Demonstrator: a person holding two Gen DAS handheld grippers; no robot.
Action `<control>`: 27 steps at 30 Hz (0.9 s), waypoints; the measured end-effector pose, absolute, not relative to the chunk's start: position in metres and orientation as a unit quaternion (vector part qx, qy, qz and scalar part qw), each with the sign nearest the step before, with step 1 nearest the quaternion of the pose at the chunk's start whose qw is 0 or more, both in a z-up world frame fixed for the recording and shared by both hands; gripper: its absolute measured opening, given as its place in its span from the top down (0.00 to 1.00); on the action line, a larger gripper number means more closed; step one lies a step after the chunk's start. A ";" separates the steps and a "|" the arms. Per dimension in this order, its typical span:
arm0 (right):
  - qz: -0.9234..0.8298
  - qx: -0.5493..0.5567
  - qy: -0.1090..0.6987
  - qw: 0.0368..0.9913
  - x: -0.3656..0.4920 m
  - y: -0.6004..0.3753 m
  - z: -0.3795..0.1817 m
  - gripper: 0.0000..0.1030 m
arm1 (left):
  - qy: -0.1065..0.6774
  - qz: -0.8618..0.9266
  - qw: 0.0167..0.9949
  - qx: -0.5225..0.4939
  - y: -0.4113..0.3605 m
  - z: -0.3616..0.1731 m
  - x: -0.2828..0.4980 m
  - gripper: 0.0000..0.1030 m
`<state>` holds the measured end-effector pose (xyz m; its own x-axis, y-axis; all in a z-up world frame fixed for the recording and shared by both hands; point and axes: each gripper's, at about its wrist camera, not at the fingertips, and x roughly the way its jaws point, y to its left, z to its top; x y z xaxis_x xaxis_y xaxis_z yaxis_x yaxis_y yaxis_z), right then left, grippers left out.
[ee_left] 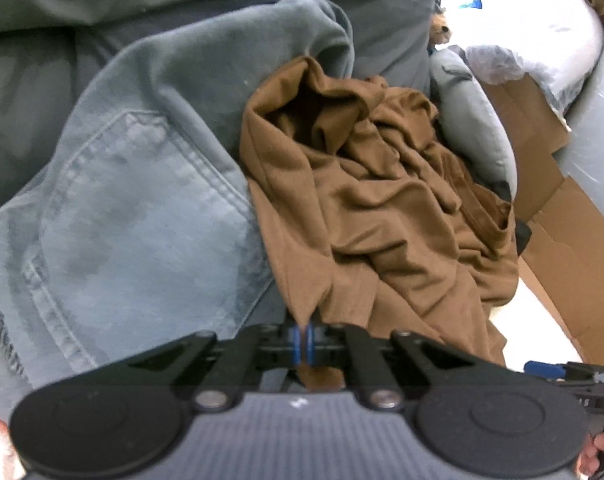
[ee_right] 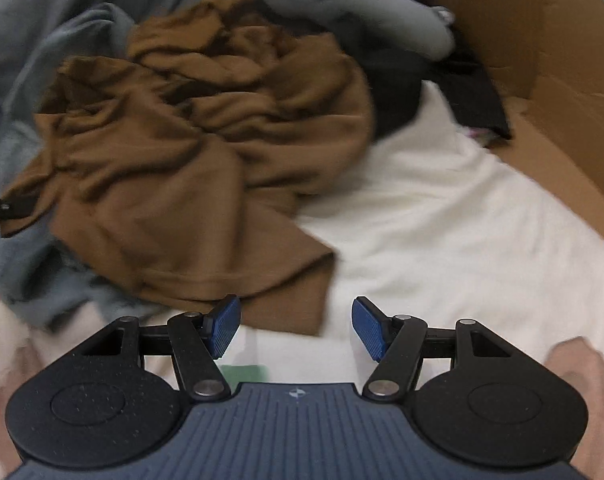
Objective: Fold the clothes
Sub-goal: 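Close the left tool on the brown T-shirt edge while the right tool grasps another edge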
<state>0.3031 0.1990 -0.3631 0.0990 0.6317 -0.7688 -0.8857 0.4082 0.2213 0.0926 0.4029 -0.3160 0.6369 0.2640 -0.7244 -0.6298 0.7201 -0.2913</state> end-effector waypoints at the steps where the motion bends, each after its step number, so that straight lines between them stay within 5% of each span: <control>1: 0.528 -0.155 0.419 0.722 0.298 0.201 -0.362 0.44 | 0.338 0.259 0.864 -0.269 0.403 -0.315 0.092 0.97; 27: 0.538 -0.293 0.367 0.700 0.328 0.234 -0.386 0.38 | 0.308 0.310 0.862 -0.254 0.429 -0.302 0.045 0.97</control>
<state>0.3275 0.2342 -0.3859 0.1520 0.5376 -0.8294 -0.9683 0.2491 -0.0160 0.0450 0.4291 -0.3024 0.6169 0.3786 -0.6900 -0.6925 0.6777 -0.2474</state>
